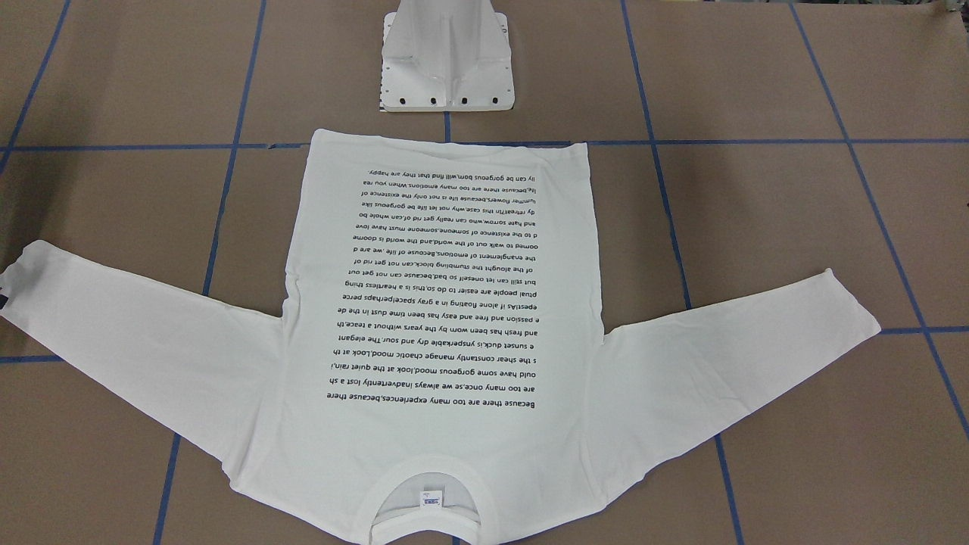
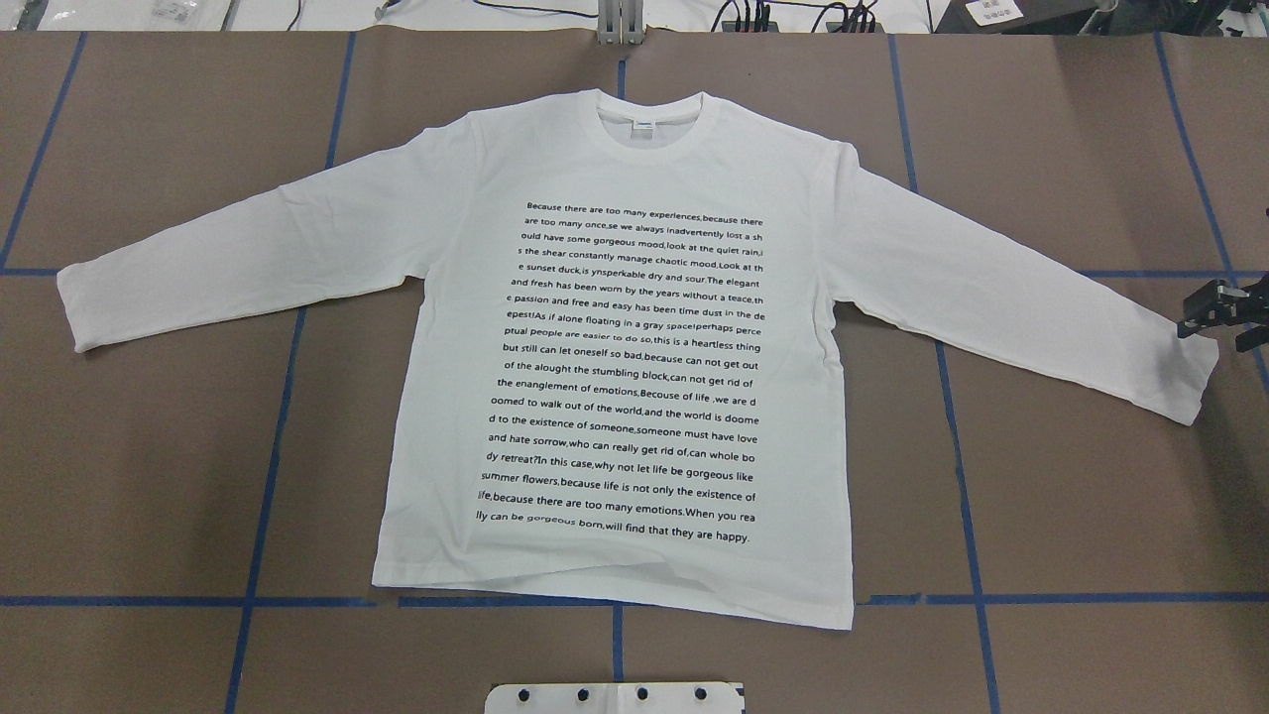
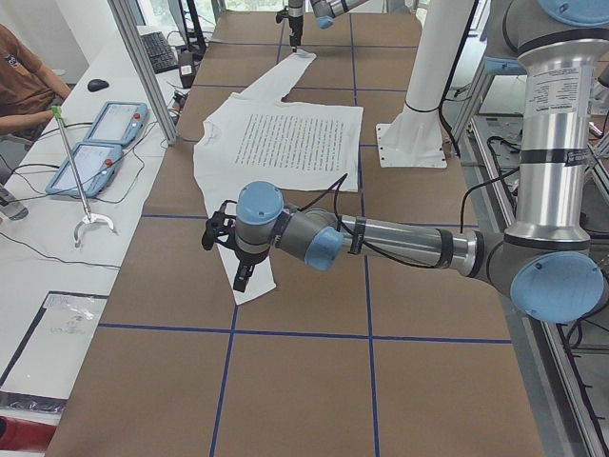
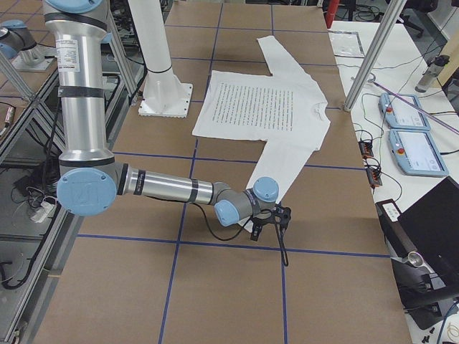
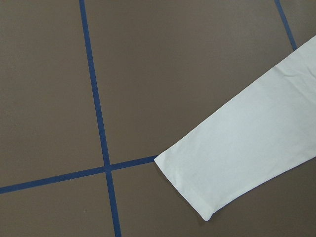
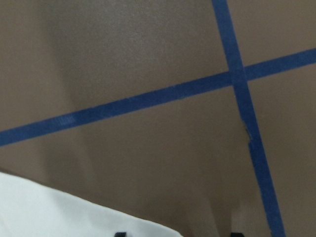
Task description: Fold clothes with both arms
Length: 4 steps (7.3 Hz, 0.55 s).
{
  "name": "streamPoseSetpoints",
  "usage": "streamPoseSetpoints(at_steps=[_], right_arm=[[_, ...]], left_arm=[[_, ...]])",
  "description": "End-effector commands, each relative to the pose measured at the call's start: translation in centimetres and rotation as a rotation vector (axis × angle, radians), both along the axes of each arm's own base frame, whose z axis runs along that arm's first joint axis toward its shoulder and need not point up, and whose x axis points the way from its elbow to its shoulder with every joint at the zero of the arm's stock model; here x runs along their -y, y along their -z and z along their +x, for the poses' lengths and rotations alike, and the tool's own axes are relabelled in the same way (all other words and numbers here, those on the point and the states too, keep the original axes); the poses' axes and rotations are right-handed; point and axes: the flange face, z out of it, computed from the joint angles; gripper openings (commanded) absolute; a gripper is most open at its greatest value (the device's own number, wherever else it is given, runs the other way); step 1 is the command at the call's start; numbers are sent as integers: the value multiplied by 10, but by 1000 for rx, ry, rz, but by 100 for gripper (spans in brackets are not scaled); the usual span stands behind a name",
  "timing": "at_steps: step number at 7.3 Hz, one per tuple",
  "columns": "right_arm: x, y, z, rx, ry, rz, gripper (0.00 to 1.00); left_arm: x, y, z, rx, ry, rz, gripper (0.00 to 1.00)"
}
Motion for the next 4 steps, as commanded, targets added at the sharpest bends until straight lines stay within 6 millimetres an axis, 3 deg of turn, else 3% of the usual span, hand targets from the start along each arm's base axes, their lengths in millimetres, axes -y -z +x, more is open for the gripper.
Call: streamPoseSetpoints(at_steps=[1, 2, 4], right_arm=[[-1, -4, 0, -2, 0, -7, 27], [0, -2, -1, 3, -3, -10, 0], [-1, 9, -1, 28, -1, -2, 0]], left_arm=[[-1, 5, 0, -1, 0, 10, 100], [-1, 6, 0, 0, 0, 12, 100], [-1, 7, 0, 0, 0, 13, 100]])
